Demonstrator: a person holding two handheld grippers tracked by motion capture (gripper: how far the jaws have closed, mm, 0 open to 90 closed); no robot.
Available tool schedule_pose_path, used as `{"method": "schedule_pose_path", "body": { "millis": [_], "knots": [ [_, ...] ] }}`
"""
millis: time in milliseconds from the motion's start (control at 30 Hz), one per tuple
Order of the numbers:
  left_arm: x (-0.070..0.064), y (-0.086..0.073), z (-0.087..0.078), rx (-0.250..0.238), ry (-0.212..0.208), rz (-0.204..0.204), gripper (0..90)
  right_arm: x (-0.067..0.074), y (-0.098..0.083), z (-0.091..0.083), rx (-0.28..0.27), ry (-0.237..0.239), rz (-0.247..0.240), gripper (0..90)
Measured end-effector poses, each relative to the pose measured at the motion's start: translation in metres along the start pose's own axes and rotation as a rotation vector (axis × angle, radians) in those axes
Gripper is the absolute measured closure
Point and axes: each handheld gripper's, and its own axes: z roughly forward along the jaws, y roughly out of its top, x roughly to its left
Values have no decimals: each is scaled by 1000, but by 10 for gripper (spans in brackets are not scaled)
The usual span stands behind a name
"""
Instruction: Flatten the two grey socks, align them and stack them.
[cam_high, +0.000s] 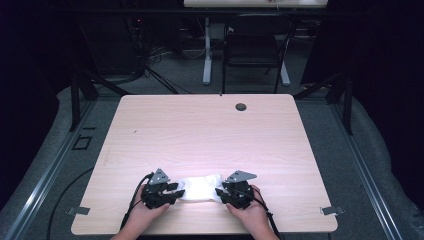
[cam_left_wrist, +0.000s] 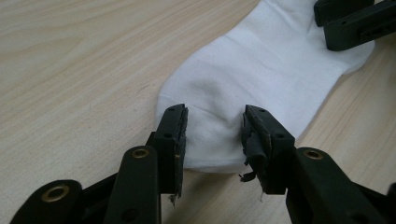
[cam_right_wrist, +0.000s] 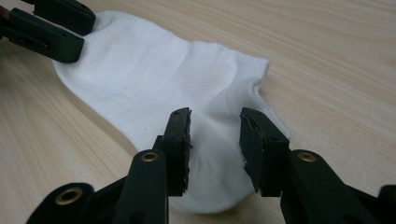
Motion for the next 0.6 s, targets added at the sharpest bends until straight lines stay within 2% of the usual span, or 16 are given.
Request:
{"method": "schedule_pose_path", "body": {
  "millis": [200,267,500,600],
  "knots": [
    [0,3,-4,-13,5,-2,543,2,2,-4,-25,4,6,587],
    [-1,5,-8,-29,4,-6,520,3,5,-8,-58,6,9,560],
    [1,9,-21,-89,19,-4,449,6,9,-20,-129,-32,-37,476],
    [4,10,-26,-102,23,-9,435,7,11,-25,-151,-31,-39,449]
  ]
}}
